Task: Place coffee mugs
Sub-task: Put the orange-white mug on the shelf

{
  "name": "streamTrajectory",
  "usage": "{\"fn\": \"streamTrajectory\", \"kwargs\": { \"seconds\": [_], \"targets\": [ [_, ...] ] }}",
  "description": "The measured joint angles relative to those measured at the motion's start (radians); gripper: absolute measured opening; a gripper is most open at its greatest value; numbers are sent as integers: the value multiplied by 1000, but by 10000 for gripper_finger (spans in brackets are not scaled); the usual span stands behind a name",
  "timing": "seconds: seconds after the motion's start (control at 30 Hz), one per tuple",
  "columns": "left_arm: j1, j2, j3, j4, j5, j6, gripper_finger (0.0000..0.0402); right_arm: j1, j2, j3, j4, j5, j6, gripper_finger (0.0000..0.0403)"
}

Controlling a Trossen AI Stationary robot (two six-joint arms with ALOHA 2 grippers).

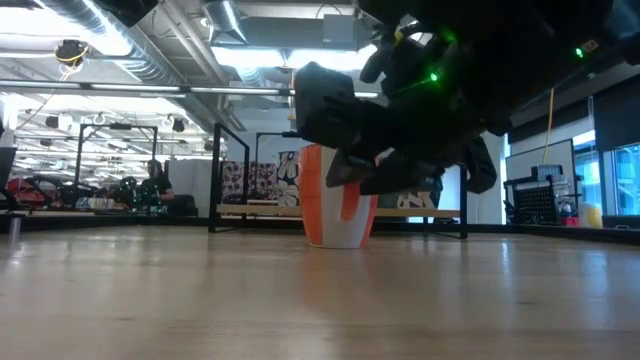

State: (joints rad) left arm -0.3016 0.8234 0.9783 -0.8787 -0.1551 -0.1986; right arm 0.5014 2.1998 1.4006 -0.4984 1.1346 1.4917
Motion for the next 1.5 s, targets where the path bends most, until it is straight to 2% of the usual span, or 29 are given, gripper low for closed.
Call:
{"fn": "streamTrajectory", "kwargs": {
  "seconds": [0.27, 0.33, 0.53, 0.7, 0.93, 1.2, 1.5],
  "targets": [
    [0, 0, 0, 0, -16, 0, 92, 0, 0, 0, -8, 26, -9, 48],
    [0, 0, 0, 0, -16, 0, 92, -4, 0, 0, -11, 26, -10, 32],
    [0, 0, 0, 0, -16, 0, 92, -18, -5, 5, -24, -5, -8, 33],
    [0, 0, 0, 0, -16, 0, 92, -27, -40, 62, -155, -51, 2, 33],
    [0, 0, 0, 0, -16, 0, 92, -56, -135, 101, -317, -21, 44, 33],
    [0, 0, 1, 1, -16, 0, 92, -157, -215, 101, -416, -33, 49, 33],
    [0, 0, 1, 1, -16, 0, 92, -281, -230, 95, -407, -43, -4, 33]
  ]
}}
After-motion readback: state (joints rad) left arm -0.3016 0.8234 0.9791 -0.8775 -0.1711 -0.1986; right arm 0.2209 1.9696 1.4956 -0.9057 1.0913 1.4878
